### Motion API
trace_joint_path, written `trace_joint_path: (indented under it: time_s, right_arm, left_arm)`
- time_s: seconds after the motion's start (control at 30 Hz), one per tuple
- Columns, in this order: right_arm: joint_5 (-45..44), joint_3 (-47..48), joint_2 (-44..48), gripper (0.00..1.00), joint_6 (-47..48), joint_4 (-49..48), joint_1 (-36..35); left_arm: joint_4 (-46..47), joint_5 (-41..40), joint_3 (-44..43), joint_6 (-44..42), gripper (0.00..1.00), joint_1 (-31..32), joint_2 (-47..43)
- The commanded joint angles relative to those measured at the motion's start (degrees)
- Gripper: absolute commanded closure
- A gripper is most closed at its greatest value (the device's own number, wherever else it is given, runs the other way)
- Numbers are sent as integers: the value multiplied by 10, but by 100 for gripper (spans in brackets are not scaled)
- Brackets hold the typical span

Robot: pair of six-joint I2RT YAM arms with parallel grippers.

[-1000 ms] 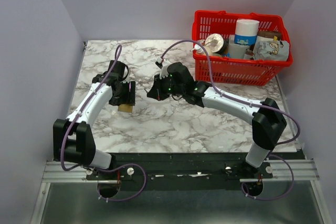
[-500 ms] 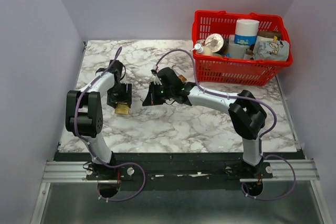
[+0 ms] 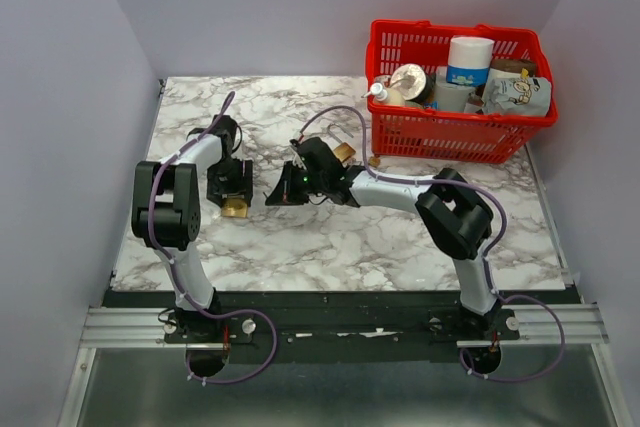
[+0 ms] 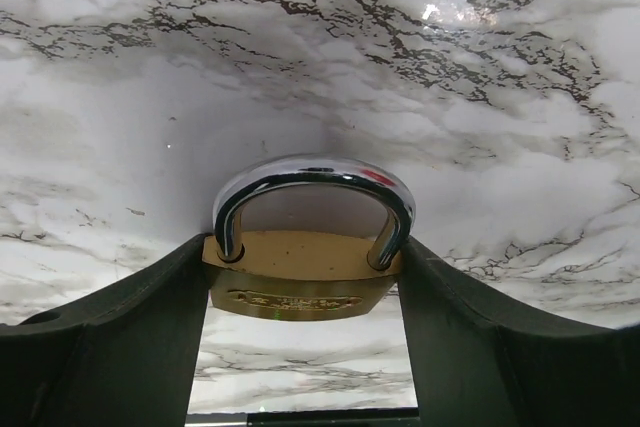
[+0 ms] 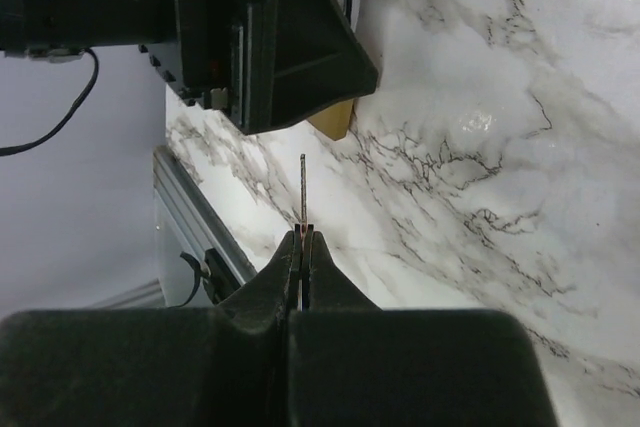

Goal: Lock with the key
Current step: Place the lock at the center of the board, then place the key at the center of the board.

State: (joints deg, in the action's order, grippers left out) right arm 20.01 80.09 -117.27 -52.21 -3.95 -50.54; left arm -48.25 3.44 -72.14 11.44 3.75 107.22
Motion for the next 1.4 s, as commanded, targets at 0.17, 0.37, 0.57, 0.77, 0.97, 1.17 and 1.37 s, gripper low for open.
trace_joint_path:
  time_s: [0.17,0.37,0.57,0.77,0.97,1.17,1.37]
  right_arm:
    - [3,-3,-39,99,-39,-54,2]
    - [2,6,-61,99,-66,-67,2]
    - [-3,15,-88,99,-101,-70,-2]
    - [-10,39,-116,99,-120,-76,-12]
    - [-29,68,-139,92,-134,-42,-21]
    - [-50,87,-143,65,-142,5,-27]
    - [-52,67,-117,54,-141,23,-28]
  left_arm:
    - [-16,11,-31,10,1,-14,-8]
    - [-26,41,-56,11,1,-33,-39]
    - [-35,71,-87,25,1,-72,-105]
    - [-35,105,-100,39,1,-106,-185]
    - [-47,110,-100,53,1,-112,-228]
    - [-47,114,-98,56,1,-122,-239]
    - [-46,119,-97,60,1,-125,-239]
